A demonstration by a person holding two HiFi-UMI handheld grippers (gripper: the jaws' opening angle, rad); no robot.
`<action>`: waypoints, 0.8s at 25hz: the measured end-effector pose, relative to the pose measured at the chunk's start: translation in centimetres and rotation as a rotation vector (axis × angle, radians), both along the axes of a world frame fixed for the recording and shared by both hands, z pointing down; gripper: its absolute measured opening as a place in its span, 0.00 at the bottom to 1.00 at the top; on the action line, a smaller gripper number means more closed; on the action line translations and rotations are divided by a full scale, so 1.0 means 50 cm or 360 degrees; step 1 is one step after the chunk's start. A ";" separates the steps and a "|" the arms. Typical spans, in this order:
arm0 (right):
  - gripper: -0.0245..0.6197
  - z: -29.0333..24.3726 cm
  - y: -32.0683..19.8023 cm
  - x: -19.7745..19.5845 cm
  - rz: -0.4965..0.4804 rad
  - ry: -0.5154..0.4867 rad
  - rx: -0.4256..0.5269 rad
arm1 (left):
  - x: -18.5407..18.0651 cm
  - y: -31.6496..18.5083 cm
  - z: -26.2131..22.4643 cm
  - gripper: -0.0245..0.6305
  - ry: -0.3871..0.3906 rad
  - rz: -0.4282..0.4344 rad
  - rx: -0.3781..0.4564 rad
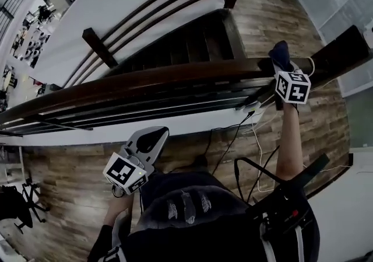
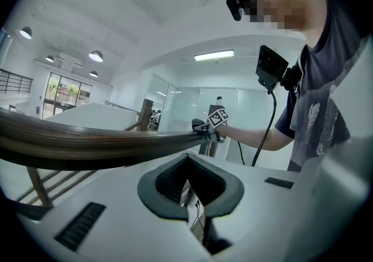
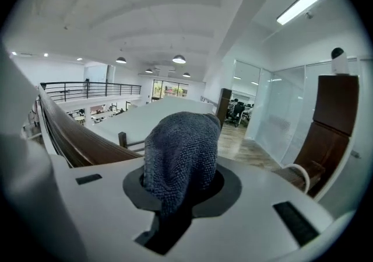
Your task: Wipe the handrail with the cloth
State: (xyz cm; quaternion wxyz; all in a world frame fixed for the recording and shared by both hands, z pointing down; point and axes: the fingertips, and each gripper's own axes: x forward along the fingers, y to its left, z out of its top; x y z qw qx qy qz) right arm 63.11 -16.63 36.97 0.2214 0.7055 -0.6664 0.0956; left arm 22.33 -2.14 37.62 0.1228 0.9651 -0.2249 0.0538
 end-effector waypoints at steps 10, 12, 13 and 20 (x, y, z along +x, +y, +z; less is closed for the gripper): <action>0.14 0.005 -0.048 -0.448 -0.0008 -0.0062 -0.0075 | -0.423 -0.033 0.044 0.05 0.0071 0.0030 -0.0012; 0.14 0.003 -0.064 -0.547 0.0000 -0.0044 -0.0087 | -0.506 -0.046 0.046 0.05 0.0037 0.0066 -0.0033; 0.14 0.002 -0.072 -0.600 -0.0018 -0.0033 -0.0090 | -0.542 -0.052 0.046 0.05 0.0030 0.0071 -0.0037; 0.14 -0.012 -0.105 -0.992 -0.0350 0.0049 -0.0104 | -0.705 -0.096 0.055 0.05 -0.0012 -0.0007 -0.0085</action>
